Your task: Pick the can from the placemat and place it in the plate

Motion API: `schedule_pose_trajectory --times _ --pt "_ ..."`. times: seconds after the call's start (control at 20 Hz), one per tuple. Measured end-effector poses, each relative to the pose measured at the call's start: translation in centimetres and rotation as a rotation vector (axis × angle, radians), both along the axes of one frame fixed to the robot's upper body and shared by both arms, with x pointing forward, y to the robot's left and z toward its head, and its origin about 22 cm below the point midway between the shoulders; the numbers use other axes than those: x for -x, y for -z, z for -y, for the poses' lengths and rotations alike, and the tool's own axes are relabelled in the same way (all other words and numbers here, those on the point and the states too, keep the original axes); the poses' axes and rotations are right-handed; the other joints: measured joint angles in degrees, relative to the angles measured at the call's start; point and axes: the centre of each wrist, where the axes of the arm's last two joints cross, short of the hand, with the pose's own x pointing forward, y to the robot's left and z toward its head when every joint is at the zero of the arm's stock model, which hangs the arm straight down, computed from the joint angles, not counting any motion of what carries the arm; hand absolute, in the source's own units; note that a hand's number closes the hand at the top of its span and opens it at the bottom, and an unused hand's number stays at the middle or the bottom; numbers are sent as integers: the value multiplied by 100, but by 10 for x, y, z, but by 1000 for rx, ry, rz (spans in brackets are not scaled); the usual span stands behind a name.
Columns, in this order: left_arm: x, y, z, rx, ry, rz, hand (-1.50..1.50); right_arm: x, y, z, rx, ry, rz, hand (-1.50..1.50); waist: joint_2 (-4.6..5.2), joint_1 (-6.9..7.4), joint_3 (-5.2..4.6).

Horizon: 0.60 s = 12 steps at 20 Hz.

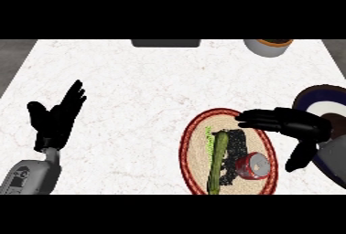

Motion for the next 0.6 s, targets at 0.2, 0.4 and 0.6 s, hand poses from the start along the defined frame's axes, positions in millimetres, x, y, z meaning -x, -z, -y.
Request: schedule_pose_trajectory --times 0.2,0.4,0.6 --pt "0 -1 -1 -3 1 1 0 0 -1 -9 76 -25 25 -150 -2 -6 -1" --pt "2 -2 -3 -9 -1 -3 0 -2 3 -14 140 -47 42 -150 -1 -4 -1" --pt "6 3 -1 -7 -2 2 0 4 7 -26 192 -76 39 -150 -5 -15 -2"
